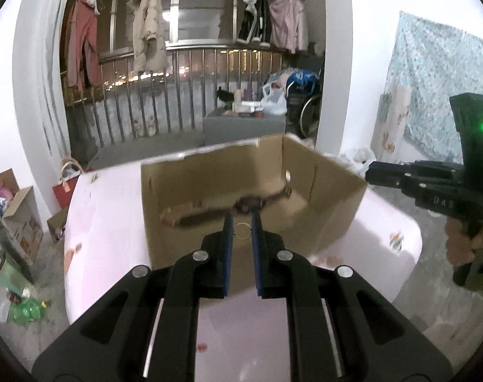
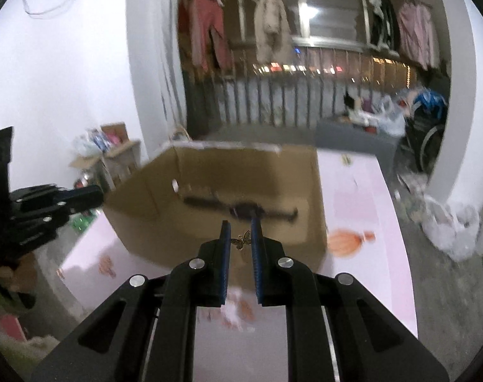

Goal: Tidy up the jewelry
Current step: 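Carry the ring and butterfly charm toward the box with both tools, then open both tools over the box to drop the ring and charm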

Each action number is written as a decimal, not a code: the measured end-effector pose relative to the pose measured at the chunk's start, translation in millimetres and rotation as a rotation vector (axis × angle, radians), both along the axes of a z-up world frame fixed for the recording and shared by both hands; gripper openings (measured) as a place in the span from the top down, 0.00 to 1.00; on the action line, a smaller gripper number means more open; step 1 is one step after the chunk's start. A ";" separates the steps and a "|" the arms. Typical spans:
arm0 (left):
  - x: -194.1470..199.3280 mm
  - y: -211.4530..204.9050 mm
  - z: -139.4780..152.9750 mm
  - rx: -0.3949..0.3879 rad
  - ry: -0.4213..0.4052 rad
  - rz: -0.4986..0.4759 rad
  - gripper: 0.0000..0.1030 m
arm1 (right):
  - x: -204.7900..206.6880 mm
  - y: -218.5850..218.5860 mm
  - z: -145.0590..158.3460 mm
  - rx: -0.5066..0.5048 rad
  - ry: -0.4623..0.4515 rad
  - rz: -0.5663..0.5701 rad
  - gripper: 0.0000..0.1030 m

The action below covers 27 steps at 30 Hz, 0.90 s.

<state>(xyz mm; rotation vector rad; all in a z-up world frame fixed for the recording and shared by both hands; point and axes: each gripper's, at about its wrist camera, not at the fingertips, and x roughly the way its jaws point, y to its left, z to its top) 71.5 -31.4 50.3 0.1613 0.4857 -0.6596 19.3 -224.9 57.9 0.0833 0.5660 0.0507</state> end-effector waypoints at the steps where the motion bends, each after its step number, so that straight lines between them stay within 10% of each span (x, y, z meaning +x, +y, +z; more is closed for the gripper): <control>1: 7.0 -3.7 2.9 0.001 0.006 -0.008 0.90 | 5.7 -0.1 4.3 0.009 -0.011 0.010 0.87; 6: 53.9 -31.3 -0.7 0.074 0.063 -0.008 0.90 | 52.2 -6.4 11.9 0.089 0.011 0.071 0.87; 14: 132.2 -53.7 -41.0 0.195 0.290 0.101 0.90 | 140.3 -28.1 -32.7 0.292 0.304 0.079 0.87; 27: 145.3 -49.8 -45.2 0.156 0.300 0.134 0.76 | 159.0 -40.0 -45.8 0.293 0.366 0.054 0.79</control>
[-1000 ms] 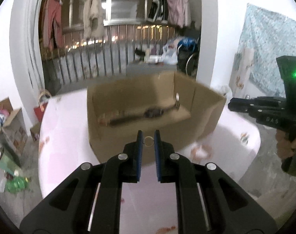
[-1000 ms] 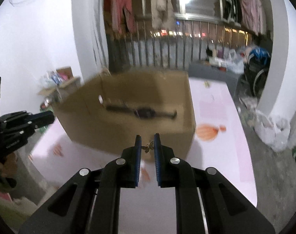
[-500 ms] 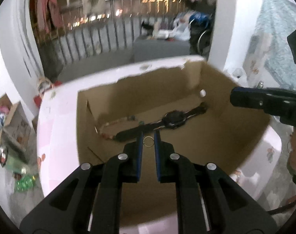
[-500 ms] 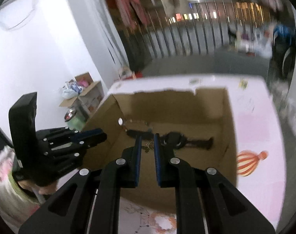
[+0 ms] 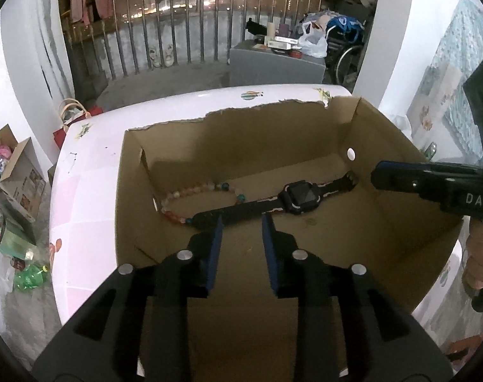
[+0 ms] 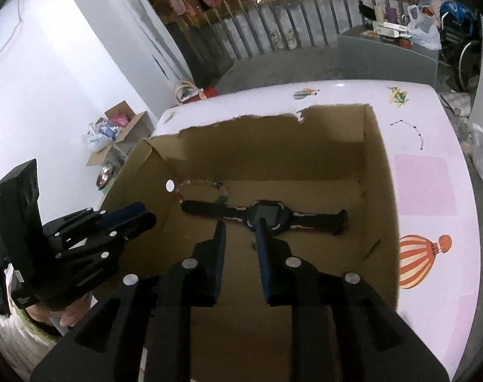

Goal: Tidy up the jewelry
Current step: 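Open both tools over the box to drop the ring and charm, then withdraw both tools from the box toward the remaining jewelry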

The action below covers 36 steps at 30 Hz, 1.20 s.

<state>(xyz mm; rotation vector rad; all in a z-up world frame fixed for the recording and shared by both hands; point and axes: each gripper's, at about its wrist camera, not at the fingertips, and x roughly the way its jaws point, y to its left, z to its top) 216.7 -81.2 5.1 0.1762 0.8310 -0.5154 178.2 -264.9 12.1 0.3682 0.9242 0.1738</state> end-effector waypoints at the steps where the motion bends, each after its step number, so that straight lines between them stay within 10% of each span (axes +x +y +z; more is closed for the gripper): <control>1: -0.7 0.5 1.3 -0.003 -0.004 0.003 0.76 | -0.9 -1.2 1.6 0.001 -0.004 -0.004 0.79; 21: -27.9 37.2 29.9 -0.101 -0.085 0.037 0.73 | -34.6 -9.3 29.8 -0.037 -0.113 -0.037 0.70; 36: -124.1 90.0 31.7 -0.145 -0.210 0.001 0.68 | -143.2 -4.7 42.0 -0.125 -0.312 -0.043 0.70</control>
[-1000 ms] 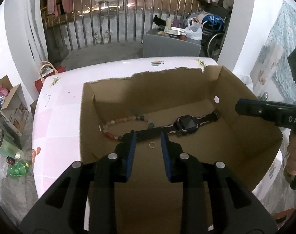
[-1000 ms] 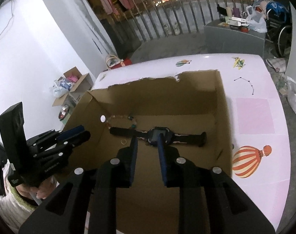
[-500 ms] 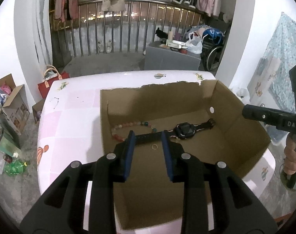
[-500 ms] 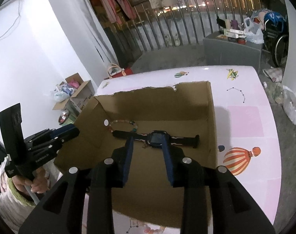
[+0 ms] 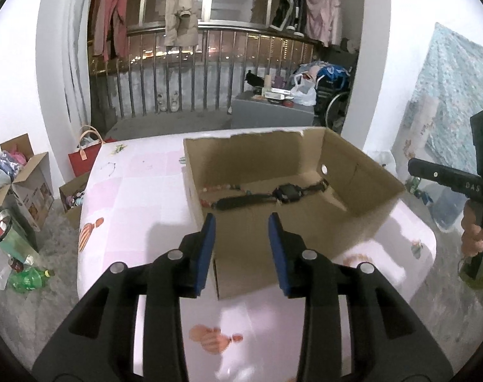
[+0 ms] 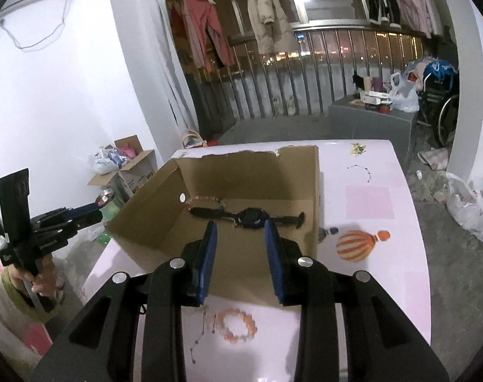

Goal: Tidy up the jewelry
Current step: 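Withdraw both tools from the box toward the remaining jewelry, then grasp the second small gold ring with the left tool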

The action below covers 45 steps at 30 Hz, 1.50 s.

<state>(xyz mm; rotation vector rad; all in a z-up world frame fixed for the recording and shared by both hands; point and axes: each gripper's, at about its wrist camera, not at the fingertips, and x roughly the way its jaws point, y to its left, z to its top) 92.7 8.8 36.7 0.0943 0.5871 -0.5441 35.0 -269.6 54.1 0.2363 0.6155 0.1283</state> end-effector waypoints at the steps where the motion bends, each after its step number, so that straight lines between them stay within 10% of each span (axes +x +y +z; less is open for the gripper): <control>1: -5.4 1.3 -2.0 0.004 0.000 -0.008 0.68 | -6.0 1.4 -1.6 -0.002 -0.002 0.003 0.70; 10: -38.5 -27.3 -50.9 0.064 0.045 -0.073 0.68 | -31.5 21.3 -51.2 0.006 0.116 0.070 0.70; 24: -38.2 -71.8 -100.9 0.181 0.030 -0.128 0.69 | -10.6 77.1 -110.4 -0.369 0.262 0.178 0.72; 45: -30.1 -85.9 -117.8 0.222 0.058 -0.199 0.79 | -12.5 41.3 -95.3 -0.201 0.216 0.057 0.79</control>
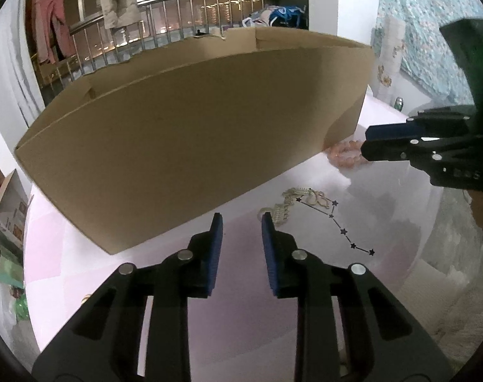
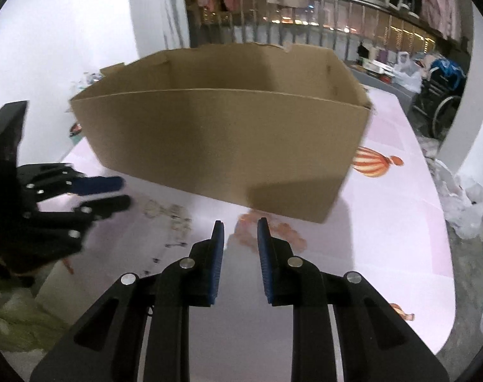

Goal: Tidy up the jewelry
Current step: 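Grasp the second small gold ring with the left tool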

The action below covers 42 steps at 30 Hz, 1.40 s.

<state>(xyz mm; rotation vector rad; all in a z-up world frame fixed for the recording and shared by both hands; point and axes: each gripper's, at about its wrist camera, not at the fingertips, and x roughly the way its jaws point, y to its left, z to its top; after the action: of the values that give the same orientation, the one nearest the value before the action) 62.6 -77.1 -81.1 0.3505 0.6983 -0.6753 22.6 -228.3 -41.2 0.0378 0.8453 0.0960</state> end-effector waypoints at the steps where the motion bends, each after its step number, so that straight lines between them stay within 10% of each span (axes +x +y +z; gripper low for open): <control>1: 0.8 -1.9 -1.9 0.020 -0.008 -0.003 0.79 | 0.5 1.8 -1.5 0.005 0.000 0.007 0.79; 42: 17.9 -14.5 -3.6 0.014 0.081 -0.107 0.83 | 10.4 8.2 -8.9 0.064 0.024 0.031 0.79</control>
<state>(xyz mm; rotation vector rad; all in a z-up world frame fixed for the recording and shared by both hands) 80.5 -91.6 -84.7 0.3769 0.7653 -0.7901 33.0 -220.1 -50.1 0.0858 0.8669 0.1519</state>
